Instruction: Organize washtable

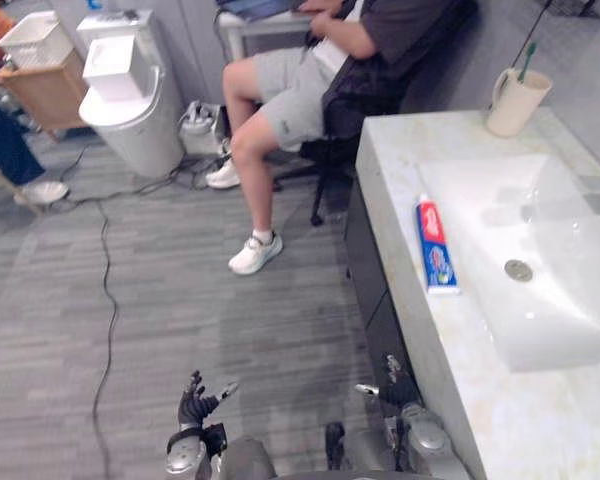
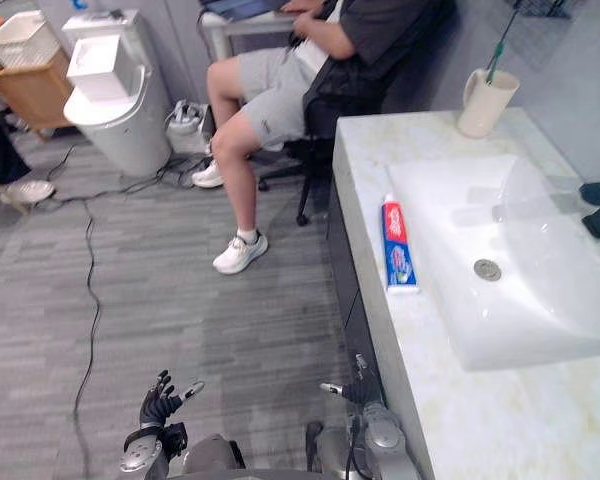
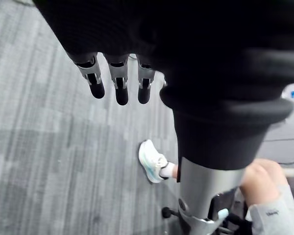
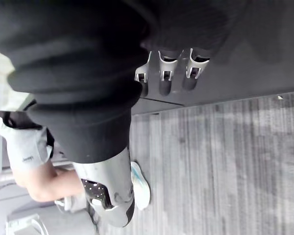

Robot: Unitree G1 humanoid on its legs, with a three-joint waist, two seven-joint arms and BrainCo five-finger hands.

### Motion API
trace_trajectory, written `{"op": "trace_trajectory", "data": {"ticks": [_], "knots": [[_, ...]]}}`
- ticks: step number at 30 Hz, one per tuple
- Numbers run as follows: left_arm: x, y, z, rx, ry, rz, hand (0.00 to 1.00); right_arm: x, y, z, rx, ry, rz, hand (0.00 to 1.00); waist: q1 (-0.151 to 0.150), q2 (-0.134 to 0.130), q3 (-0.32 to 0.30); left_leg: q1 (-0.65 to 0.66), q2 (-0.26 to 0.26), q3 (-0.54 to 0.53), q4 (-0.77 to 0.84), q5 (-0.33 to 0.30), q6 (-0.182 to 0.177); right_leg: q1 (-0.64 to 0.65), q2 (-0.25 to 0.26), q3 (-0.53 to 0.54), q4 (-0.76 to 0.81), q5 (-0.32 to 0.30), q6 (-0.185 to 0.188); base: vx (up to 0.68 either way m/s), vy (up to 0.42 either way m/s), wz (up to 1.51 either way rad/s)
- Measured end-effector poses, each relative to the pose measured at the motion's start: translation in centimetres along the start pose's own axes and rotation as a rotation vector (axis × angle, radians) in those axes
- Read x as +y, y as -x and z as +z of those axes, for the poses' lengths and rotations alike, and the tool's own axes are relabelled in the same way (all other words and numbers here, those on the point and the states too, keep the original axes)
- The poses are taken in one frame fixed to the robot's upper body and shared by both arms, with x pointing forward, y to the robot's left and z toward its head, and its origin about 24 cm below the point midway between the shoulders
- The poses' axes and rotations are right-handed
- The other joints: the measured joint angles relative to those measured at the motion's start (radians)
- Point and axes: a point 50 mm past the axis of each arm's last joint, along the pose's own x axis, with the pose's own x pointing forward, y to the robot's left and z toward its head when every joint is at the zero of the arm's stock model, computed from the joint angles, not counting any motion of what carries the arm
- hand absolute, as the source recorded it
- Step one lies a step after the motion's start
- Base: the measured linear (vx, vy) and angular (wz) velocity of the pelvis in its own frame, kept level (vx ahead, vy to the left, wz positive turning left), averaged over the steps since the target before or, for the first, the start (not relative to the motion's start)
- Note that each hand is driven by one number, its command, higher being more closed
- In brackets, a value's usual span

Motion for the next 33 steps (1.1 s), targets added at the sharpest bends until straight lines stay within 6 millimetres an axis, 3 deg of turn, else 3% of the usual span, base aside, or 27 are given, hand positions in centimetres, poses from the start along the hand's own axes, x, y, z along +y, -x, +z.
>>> {"op": "trace_trajectory", "data": {"ticks": [2,3,4,5,6,7,8,9,10,11,15,16,17,18,19,20,21,23,25,27,30,31,32,33], "knots": [[-0.2,0.1,-0.1,0.002,0.004,-0.004,0.00,-0.4,0.5,-0.4,0.006,-0.009,-0.018,0.00,0.019,-0.021,-0.010,-0.048,-0.059,-0.092,-0.208,0.012,-0.021,0.026,-0.026,0.079,-0.003,-0.032,0.030,0.42,0.251,-1.14],[-0.3,0.4,-0.5,0.016,0.005,-0.007,0.00,-0.7,0.7,-0.8,0.021,-0.014,-0.029,0.00,0.026,-0.023,-0.018,-0.050,-0.084,-0.143,-0.355,0.038,-0.054,0.036,-0.040,0.125,0.000,-0.055,0.055,0.42,0.330,-1.29],[-0.6,0.7,-1.1,0.035,0.011,-0.012,0.00,-1.2,1.1,-1.5,0.043,-0.021,-0.049,0.00,0.032,-0.015,-0.031,-0.049,-0.076,-0.160,-0.441,0.060,-0.077,0.049,-0.045,0.169,0.006,-0.091,0.086,0.43,0.368,-1.33],[-0.8,1.0,-1.5,0.044,0.010,-0.019,0.00,-1.6,1.4,-1.9,0.055,-0.016,-0.059,0.00,0.035,-0.009,-0.041,-0.050,-0.068,-0.156,-0.451,0.068,-0.074,0.049,-0.044,0.196,0.019,-0.116,0.100,0.48,0.456,-1.46],[-0.8,1.4,-2.1,0.065,0.000,-0.026,0.00,-2.2,1.8,-2.5,0.077,-0.014,-0.078,0.00,0.035,0.002,-0.073,-0.047,-0.066,-0.137,-0.401,0.168,-0.067,0.047,-0.058,0.246,0.060,-0.166,0.135,0.50,0.487,-1.32],[-0.6,1.5,-2.3,0.070,-0.009,-0.023,0.00,-1.7,2.2,-3.2,0.109,-0.033,-0.076,0.00,0.031,-0.045,-0.103,-0.038,-0.089,-0.078,-0.368,0.132,-0.034,0.021,-0.105,0.252,0.109,-0.177,0.156,0.50,0.478,-1.25],[-0.2,1.4,-2.2,0.067,-0.018,-0.017,0.00,-1.4,2.4,-3.4,0.116,-0.044,-0.073,0.00,0.026,-0.060,-0.112,-0.026,-0.096,-0.040,-0.369,0.121,-0.023,-0.005,-0.126,0.238,0.143,-0.170,0.169,0.45,0.431,-1.26],[0.3,1.1,-1.7,0.051,-0.034,-0.010,0.00,-0.9,2.5,-3.5,0.121,-0.060,-0.067,0.00,0.028,-0.086,-0.124,0.014,-0.099,0.027,-0.386,0.097,-0.001,-0.058,-0.159,0.176,0.212,-0.135,0.223,0.32,0.331,-1.11],[0.4,1.0,-1.5,0.045,-0.039,-0.008,0.00,-0.8,2.4,-3.4,0.119,-0.066,-0.066,0.00,0.030,-0.094,-0.122,0.045,-0.099,0.059,-0.402,0.091,0.007,-0.072,-0.174,0.144,0.240,-0.119,0.242,0.42,0.441,-1.72],[0.5,0.8,-1.4,0.044,-0.048,-0.009,0.00,-0.6,2.1,-3.6,0.132,-0.071,-0.064,0.00,0.034,-0.099,-0.122,0.139,-0.100,0.133,-0.458,0.089,0.010,-0.102,-0.211,0.017,0.288,-0.116,0.244,0.31,0.330,-1.37],[0.9,-0.2,-0.2,0.014,-0.082,-0.011,0.00,-0.7,1.0,-3.9,0.175,-0.062,-0.059,0.00,0.012,-0.062,-0.114,0.296,-0.096,0.276,-0.604,0.090,0.011,-0.170,-0.221,-0.360,0.300,-0.138,0.214,0.24,0.248,-1.20],[1.3,-0.7,0.1,0.014,-0.103,-0.004,0.00,-0.8,0.6,-3.8,0.184,-0.060,-0.061,0.00,0.008,-0.052,-0.107,0.321,-0.097,0.332,-0.622,0.090,0.010,-0.206,-0.227,-0.517,0.303,-0.125,0.150,0.14,0.134,-0.98],[1.5,-0.8,0.2,0.017,-0.108,-0.001,0.00,-1.0,0.5,-3.9,0.189,-0.060,-0.066,0.00,0.008,-0.048,-0.104,0.329,-0.098,0.351,-0.623,0.090,0.010,-0.218,-0.225,-0.566,0.297,-0.118,0.127,0.14,0.108,-1.16],[1.6,-0.9,0.2,0.022,-0.113,0.002,0.00,-1.4,0.5,-4.1,0.197,-0.050,-0.072,0.00,0.006,-0.041,-0.099,0.350,-0.105,0.378,-0.624,0.090,0.010,-0.233,-0.198,-0.610,0.239,-0.087,0.079,0.20,0.019,-0.87],[1.7,-1.0,0.0,0.033,-0.120,0.003,0.00,-1.8,1.1,-4.8,0.225,-0.052,-0.085,0.00,0.000,-0.050,-0.098,0.372,-0.130,0.396,-0.615,0.089,0.008,-0.228,-0.171,-0.586,0.147,0.003,0.053,0.17,0.000,-0.73],[1.8,-1.0,-0.1,0.040,-0.123,0.006,0.00,-2.1,1.2,-5.1,0.235,-0.056,-0.098,0.00,-0.003,-0.051,-0.094,0.386,-0.138,0.398,-0.605,0.084,0.001,-0.218,-0.171,-0.589,0.127,-0.014,0.024,0.31,-0.021,-0.61],[1.4,-0.9,-0.2,0.043,-0.114,0.003,0.00,-2.5,1.8,-5.6,0.240,-0.082,-0.099,0.00,-0.007,-0.030,-0.086,0.397,-0.110,0.403,-0.549,0.073,-0.015,-0.186,-0.150,-0.573,0.108,-0.008,0.026,0.25,-0.040,-0.72],[1.2,-0.8,-0.5,0.048,-0.105,0.000,0.00,-2.3,1.8,-5.2,0.206,-0.086,-0.063,0.00,-0.021,-0.022,-0.067,0.345,-0.042,0.391,-0.329,0.068,-0.020,-0.147,-0.118,-0.523,0.057,-0.003,0.026,0.21,-0.059,-0.82],[0.3,-0.6,-0.6,0.050,-0.097,-0.033,0.00,-2.3,1.7,-4.9,0.197,-0.082,-0.017,0.00,-0.005,-0.010,-0.051,0.240,0.020,0.263,-0.089,-0.013,-0.008,-0.101,-0.069,-0.428,0.015,-0.006,0.013,0.10,-0.011,-1.18],[-0.2,-0.3,-1.1,0.065,-0.081,-0.039,0.00,-2.8,2.0,-5.4,0.217,-0.142,-0.080,0.00,0.008,-0.005,-0.048,0.195,0.018,0.177,-0.132,-0.035,-0.011,-0.079,-0.057,-0.355,0.018,-0.009,0.019,0.12,0.086,-1.22],[0.2,0.0,-1.6,0.079,-0.075,-0.025,0.00,-4.3,2.1,-5.9,0.241,-0.166,-0.190,0.00,0.010,-0.001,-0.050,0.158,-0.025,0.000,-0.303,-0.031,-0.017,-0.076,-0.058,-0.247,0.027,-0.012,0.041,0.11,0.203,-1.28],[0.5,0.4,-2.1,0.093,-0.069,-0.013,0.00,-5.2,2.3,-6.2,0.252,-0.161,-0.231,0.00,0.011,0.019,-0.058,0.157,-0.045,-0.088,-0.411,-0.018,-0.029,-0.084,-0.058,-0.198,0.038,-0.016,0.071,0.11,0.263,-1.25],[0.5,0.6,-2.4,0.104,-0.052,-0.008,0.00,-6.3,2.6,-6.5,0.269,-0.147,-0.272,0.00,0.012,0.037,-0.058,0.162,-0.046,-0.128,-0.482,0.048,-0.064,-0.090,-0.056,-0.160,0.049,-0.022,0.101,0.15,0.277,-1.36],[0.5,0.7,-2.6,0.112,-0.046,-0.005,0.00,-7.2,3.0,-7.0,0.289,-0.139,-0.301,0.00,0.012,0.056,-0.073,0.181,-0.053,-0.112,-0.495,0.096,-0.067,-0.093,-0.064,-0.127,0.054,-0.021,0.128,0.18,0.298,-0.97]]}}
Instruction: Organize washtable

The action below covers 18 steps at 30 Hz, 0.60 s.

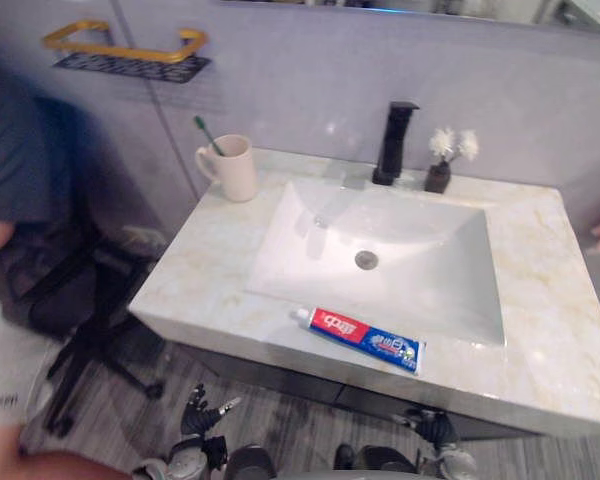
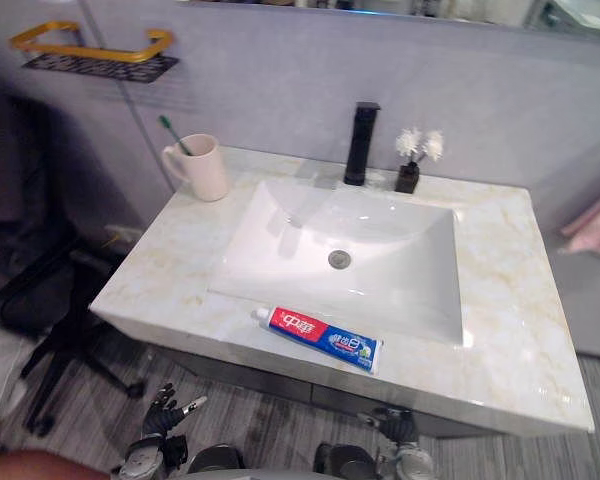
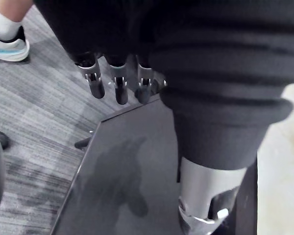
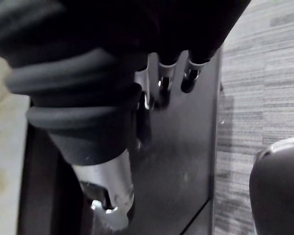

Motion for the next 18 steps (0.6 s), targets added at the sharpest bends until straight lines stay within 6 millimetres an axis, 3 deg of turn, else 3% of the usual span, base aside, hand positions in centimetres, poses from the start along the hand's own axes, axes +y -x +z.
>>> {"op": "trace_trajectory", "data": {"ticks": [5,6,18], "knots": [[0.5,-0.1,-0.1,0.018,0.004,0.028,0.00,-0.3,0.7,-1.8,0.070,-0.014,-0.027,0.00,-0.007,-0.043,-0.029,0.058,-0.096,0.079,-0.092,0.017,0.048,0.033,-0.081,0.060,-0.101,0.059,0.074,0.20,0.265,-0.32],[0.7,0.2,-1.8,0.085,-0.067,-0.014,0.00,-0.9,0.2,-2.4,0.129,0.005,-0.039,0.00,-0.003,-0.071,-0.064,0.194,-0.192,0.057,-0.369,0.142,0.094,0.080,-0.120,0.076,-0.254,0.165,0.110,0.08,0.080,-0.10],[0.3,0.1,-1.7,0.084,-0.049,-0.027,0.00,-1.5,0.2,-2.2,0.125,-0.099,-0.076,0.00,-0.004,-0.073,-0.051,0.248,-0.190,0.043,-0.365,0.142,0.094,0.150,-0.120,0.058,-0.264,0.165,0.110,-0.02,-0.009,0.03]]}}
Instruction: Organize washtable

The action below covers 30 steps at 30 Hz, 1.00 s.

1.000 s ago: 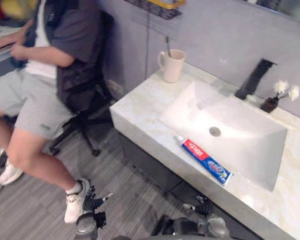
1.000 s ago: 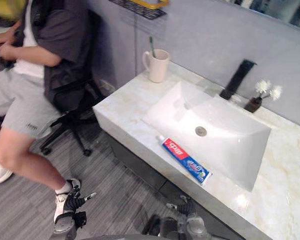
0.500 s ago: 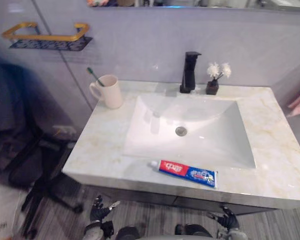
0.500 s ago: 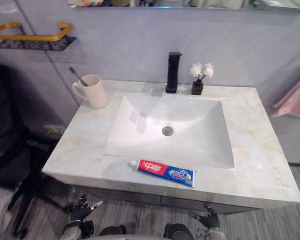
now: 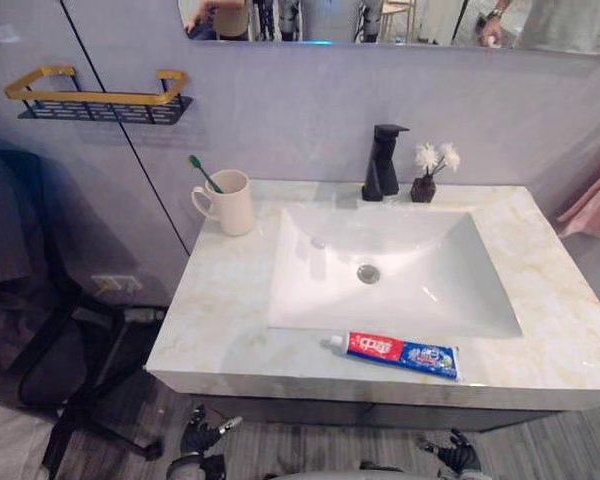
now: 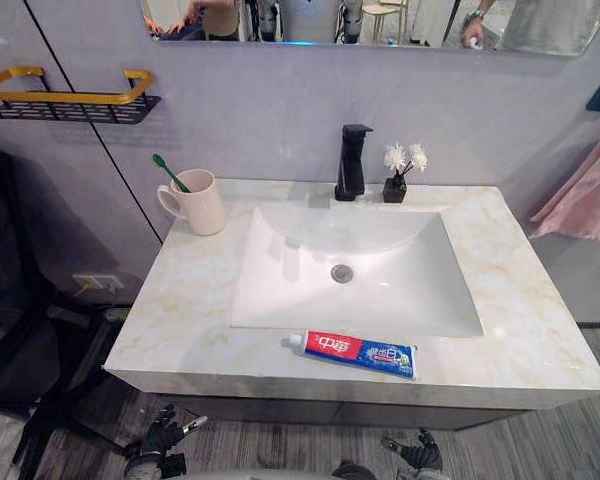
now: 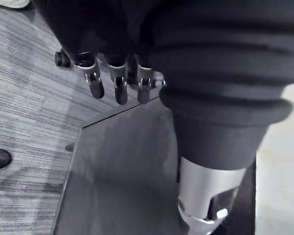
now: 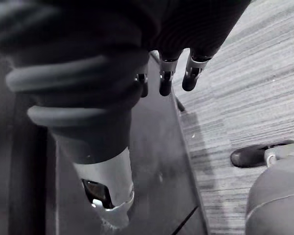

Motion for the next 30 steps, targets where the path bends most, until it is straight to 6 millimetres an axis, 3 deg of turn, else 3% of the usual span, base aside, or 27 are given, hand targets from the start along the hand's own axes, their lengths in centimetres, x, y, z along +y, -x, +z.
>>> {"op": "trace_trajectory", "data": {"ticks": [5,9,11,12,13,16,18,19,21,22,24,25,27,28,30], "knots": [[0.9,0.4,-0.9,0.030,0.022,0.034,0.00,-1.2,-0.2,1.8,-0.072,-0.079,-0.044,0.00,0.000,0.003,0.012,0.030,0.003,-0.007,0.006,0.000,0.000,0.034,0.000,-0.008,0.000,-0.001,-0.001,-0.08,-0.021,0.05],[5.6,0.3,-0.4,0.016,0.063,0.185,0.00,-2.8,-0.4,3.6,-0.139,-0.083,-0.080,0.00,0.002,0.006,0.011,0.021,0.007,-0.025,0.006,0.000,-0.011,0.037,0.001,-0.031,-0.002,-0.005,-0.010,-0.09,-0.027,0.15],[9.3,0.5,0.8,-0.026,0.077,0.295,0.00,-3.8,-0.4,4.4,-0.172,-0.076,-0.098,0.00,0.004,0.011,0.012,0.013,0.008,-0.029,0.005,0.000,-0.013,0.037,0.001,-0.047,-0.012,-0.004,-0.011,-0.06,-0.023,0.08],[10.0,0.6,1.3,-0.048,0.082,0.319,0.00,-3.9,-0.4,4.5,-0.175,-0.078,-0.103,0.00,0.004,0.011,0.012,0.008,0.009,-0.031,0.005,0.000,-0.013,0.036,0.000,-0.056,-0.017,-0.003,-0.012,-0.04,-0.030,0.13],[11.5,1.0,3.3,-0.139,0.095,0.376,0.00,-4.1,-0.3,4.4,-0.178,-0.078,-0.105,0.00,0.005,0.011,0.013,-0.001,0.014,-0.038,0.005,0.000,-0.013,0.035,-0.001,-0.067,-0.025,0.000,-0.013,-0.02,-0.030,0.14],[13.0,2.3,7.9,-0.358,0.095,0.439,0.00,-4.7,0.1,3.9,-0.177,-0.078,-0.117,0.00,0.009,0.017,0.015,-0.010,0.014,-0.053,0.007,0.001,-0.014,0.038,-0.002,-0.085,-0.029,0.000,-0.014,0.02,-0.025,0.16],[13.5,4.3,13.2,-0.606,0.089,0.483,0.00,-5.2,0.4,3.4,-0.175,-0.079,-0.133,0.00,0.021,0.022,0.015,-0.011,0.014,-0.064,0.009,0.002,-0.014,0.048,-0.002,-0.094,-0.036,0.008,-0.011,0.07,-0.011,0.09],[13.5,4.8,14.3,-0.658,0.083,0.486,0.00,-5.4,0.5,3.2,-0.173,-0.078,-0.137,0.00,0.020,0.026,0.016,-0.011,0.013,-0.069,0.011,0.002,-0.012,0.053,-0.002,-0.100,-0.040,0.008,-0.010,0.08,-0.015,0.17],[12.5,7.7,19.1,-0.906,0.048,0.482,0.00,-5.7,0.7,2.7,-0.162,-0.076,-0.146,0.00,0.019,0.030,0.011,-0.011,0.011,-0.079,0.016,0.004,-0.008,0.063,-0.004,-0.111,-0.043,0.008,-0.010,0.06,-0.007,0.14],[12.1,8.3,20.0,-0.958,0.039,0.478,0.00,-5.7,0.8,2.6,-0.161,-0.079,-0.148,0.00,0.018,0.033,0.012,-0.011,0.010,-0.080,0.016,0.003,-0.008,0.065,-0.004,-0.112,-0.045,0.008,-0.010,0.06,0.003,0.07],[9.9,11.8,24.0,-1.215,-0.039,0.432,0.00,-6.1,0.9,2.5,-0.169,-0.092,-0.163,0.00,0.014,0.038,0.011,-0.011,0.007,-0.087,0.022,0.002,-0.007,0.075,-0.009,-0.120,-0.047,0.008,-0.009,0.04,0.000,0.09],[9.2,12.4,24.8,-1.265,-0.064,0.409,0.00,-6.1,0.9,2.5,-0.170,-0.094,-0.165,0.00,0.012,0.041,0.013,-0.012,0.006,-0.089,0.025,0.001,-0.004,0.079,-0.010,-0.124,-0.047,0.008,-0.009,0.00,-0.007,0.17],[4.8,14.6,27.8,-1.477,-0.202,0.229,0.00,-6.2,0.9,2.4,-0.171,-0.097,-0.159,0.00,0.000,0.051,0.015,-0.011,0.002,-0.102,0.038,-0.006,-0.003,0.088,-0.014,-0.137,-0.047,0.008,-0.009,-0.05,-0.002,0.15],[3.7,14.9,28.2,-1.509,-0.231,0.180,0.00,-6.1,0.9,2.5,-0.172,-0.096,-0.155,0.00,0.000,0.051,0.014,-0.011,0.002,-0.102,0.040,-0.007,-0.004,0.089,-0.015,-0.136,-0.047,0.007,-0.008,-0.09,0.001,0.04],[-0.7,15.6,28.8,-1.588,-0.361,-0.032,0.00,-5.8,0.8,2.7,-0.178,-0.081,-0.135,0.00,-0.006,0.054,0.014,-0.016,0.004,-0.106,0.043,-0.011,-0.009,0.089,-0.013,-0.136,-0.045,0.007,-0.008,-0.11,-0.011,-0.01]]}}
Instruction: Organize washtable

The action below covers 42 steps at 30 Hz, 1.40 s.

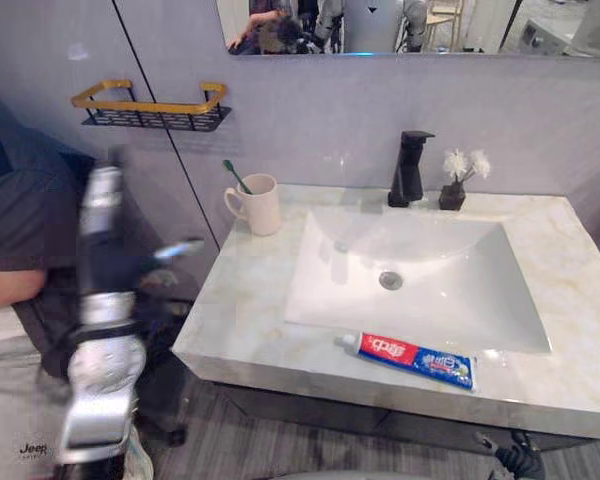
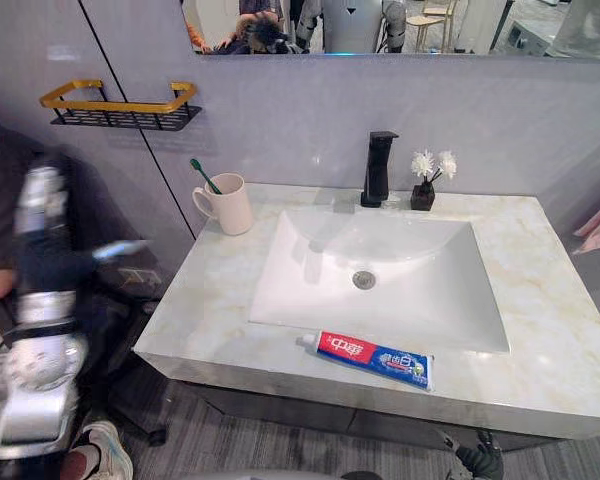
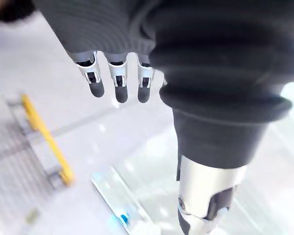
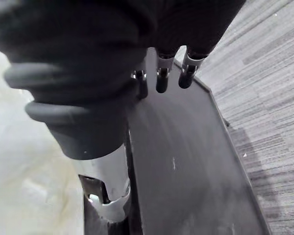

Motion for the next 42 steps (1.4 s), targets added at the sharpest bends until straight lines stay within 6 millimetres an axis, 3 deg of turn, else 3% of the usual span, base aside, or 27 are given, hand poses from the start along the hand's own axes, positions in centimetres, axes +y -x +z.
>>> {"op": "trace_trajectory", "data": {"ticks": [4,7,9,15,24,33,42], "knots": [[-7.1,0.3,1.3,-0.077,0.068,-0.359,0.00,0.7,-0.3,0.6,-0.019,0.029,0.036,0.00,-0.032,0.007,-0.002,0.004,0.005,0.000,0.001,0.003,-0.004,-0.003,0.004,0.001,0.006,0.000,0.000,-0.07,-0.018,0.00],[-10.2,1.3,1.0,-0.076,0.064,-0.546,0.00,0.9,-0.4,0.8,-0.026,0.042,0.059,0.00,-0.045,0.007,-0.002,0.005,0.006,0.004,0.001,0.003,-0.004,-0.005,0.005,0.005,0.008,0.000,0.000,-0.04,-0.007,-0.03],[-11.1,2.0,0.4,-0.053,0.048,-0.616,0.00,1.2,-0.5,1.0,-0.029,0.043,0.070,0.00,-0.051,0.006,-0.001,0.009,0.008,0.011,0.000,0.005,-0.001,-0.006,0.007,0.010,0.006,0.001,-0.001,-0.02,-0.006,-0.10],[-13.1,4.3,-2.2,0.048,-0.041,-0.782,0.00,2.1,-0.7,1.0,-0.028,0.056,0.102,0.00,-0.052,-0.005,0.004,0.010,0.020,0.031,-0.002,0.008,-0.002,-0.010,0.022,0.029,-0.013,0.016,-0.007,0.00,-0.009,-0.11],[-15.9,6.6,-3.0,0.057,-0.132,-0.934,0.00,2.3,-0.8,1.1,-0.030,0.065,0.110,0.00,-0.057,-0.009,0.005,0.011,0.019,0.036,-0.007,0.008,-0.002,-0.001,0.022,0.030,-0.037,0.025,-0.006,0.00,-0.001,-0.01],[-17.2,6.7,-2.3,0.030,-0.130,-0.952,0.00,2.4,-0.9,1.3,-0.035,0.069,0.114,0.00,-0.062,-0.013,0.002,0.006,0.017,0.048,-0.014,0.009,-0.003,-0.001,0.022,0.036,-0.069,0.045,-0.005,-0.01,-0.004,-0.03],[-18.5,6.3,-2.9,0.032,-0.162,-0.975,0.00,3.2,-1.2,1.5,-0.034,0.072,0.132,0.00,-0.081,-0.017,0.003,0.007,0.017,0.051,-0.031,0.012,-0.007,-0.008,0.023,0.035,-0.072,0.047,-0.003,-0.01,-0.002,0.00]]}}
